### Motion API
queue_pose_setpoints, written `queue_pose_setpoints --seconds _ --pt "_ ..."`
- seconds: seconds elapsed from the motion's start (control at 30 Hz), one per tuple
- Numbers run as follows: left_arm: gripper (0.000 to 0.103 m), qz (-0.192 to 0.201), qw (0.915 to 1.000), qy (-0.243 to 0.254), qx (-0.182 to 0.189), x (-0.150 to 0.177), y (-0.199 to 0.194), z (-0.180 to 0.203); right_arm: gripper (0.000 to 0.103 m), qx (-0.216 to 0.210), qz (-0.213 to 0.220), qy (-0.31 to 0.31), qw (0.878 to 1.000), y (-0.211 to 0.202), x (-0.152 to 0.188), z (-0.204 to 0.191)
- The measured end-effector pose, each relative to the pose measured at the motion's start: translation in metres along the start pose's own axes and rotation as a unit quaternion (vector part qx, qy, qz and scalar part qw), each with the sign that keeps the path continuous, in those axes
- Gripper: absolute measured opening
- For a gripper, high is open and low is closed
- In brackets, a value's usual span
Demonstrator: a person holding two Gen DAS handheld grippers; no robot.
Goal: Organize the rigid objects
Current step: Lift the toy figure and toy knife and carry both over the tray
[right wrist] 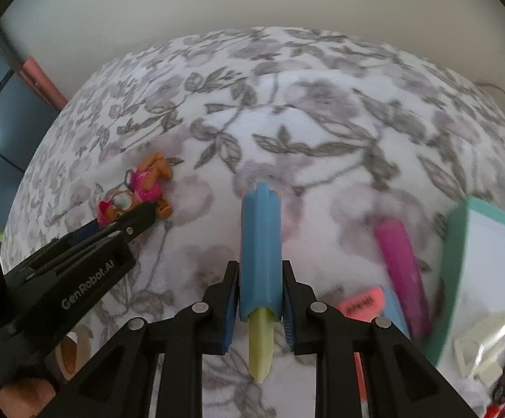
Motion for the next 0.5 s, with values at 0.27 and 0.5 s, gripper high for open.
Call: queue_pose_setpoints --seconds 0.27,0.5 --pt "0.044 -0.01 0.9999 0.01 0.0 0.015 -0.027 0.018 0.023 -0.026 0.026 0.083 0.996 -0.042 0.027 0.035" --pt "0.044 0.006 0.9994 0.028 0.02 0.024 -0.074 0.065 0.023 -0.005 0.066 0.159 0.985 -0.095 0.058 0.081"
Point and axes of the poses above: each gripper's, at about its wrist camera, not at the fingertips, and y roughly the way its jaws point, z to its right, x to its underside, the point moved 5 cm from there along y, roughly the way its jaws point, and after that the axes turned 2 degrees about -z, right-handed, at the moved point
